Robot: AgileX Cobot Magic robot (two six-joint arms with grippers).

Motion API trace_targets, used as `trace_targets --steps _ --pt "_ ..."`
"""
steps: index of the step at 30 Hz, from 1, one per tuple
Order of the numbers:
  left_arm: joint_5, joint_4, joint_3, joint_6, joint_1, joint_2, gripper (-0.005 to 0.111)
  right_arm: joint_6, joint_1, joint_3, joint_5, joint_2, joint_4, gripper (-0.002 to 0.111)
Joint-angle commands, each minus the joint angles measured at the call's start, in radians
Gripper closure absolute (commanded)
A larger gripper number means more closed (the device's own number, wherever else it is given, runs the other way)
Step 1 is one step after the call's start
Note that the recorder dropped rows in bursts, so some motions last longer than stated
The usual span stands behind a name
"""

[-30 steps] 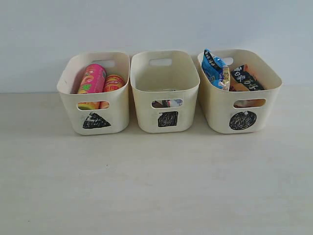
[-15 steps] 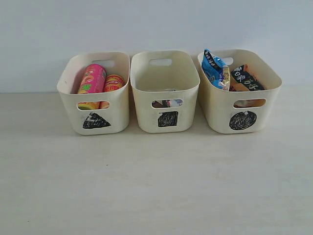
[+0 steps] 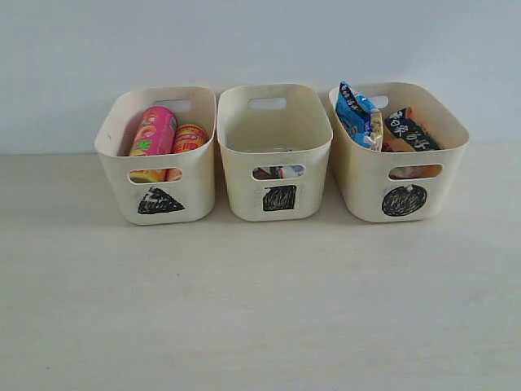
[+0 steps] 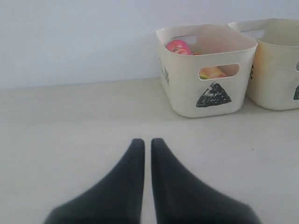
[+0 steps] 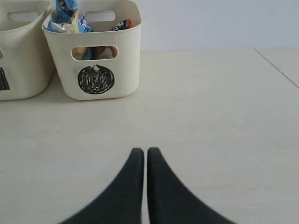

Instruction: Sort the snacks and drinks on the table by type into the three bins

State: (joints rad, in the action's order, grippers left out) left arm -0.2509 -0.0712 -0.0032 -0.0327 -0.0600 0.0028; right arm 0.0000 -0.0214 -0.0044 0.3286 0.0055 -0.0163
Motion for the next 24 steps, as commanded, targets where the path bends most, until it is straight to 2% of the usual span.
trace_targets --steps 1,4,24 --pt "0.011 0.014 0.003 -0.006 0.007 -0.003 0.102 0.000 0.002 0.004 -0.007 -0.006 0.004 0.108" --pt "-0.030 0.019 0.003 -0.003 0.019 -0.003 0.102 0.000 0.002 0.004 -0.007 -0.006 0.004 0.108" --pt "-0.026 0.030 0.003 -0.001 0.021 -0.003 0.102 0.000 0.002 0.004 -0.007 -0.006 0.004 0.108"
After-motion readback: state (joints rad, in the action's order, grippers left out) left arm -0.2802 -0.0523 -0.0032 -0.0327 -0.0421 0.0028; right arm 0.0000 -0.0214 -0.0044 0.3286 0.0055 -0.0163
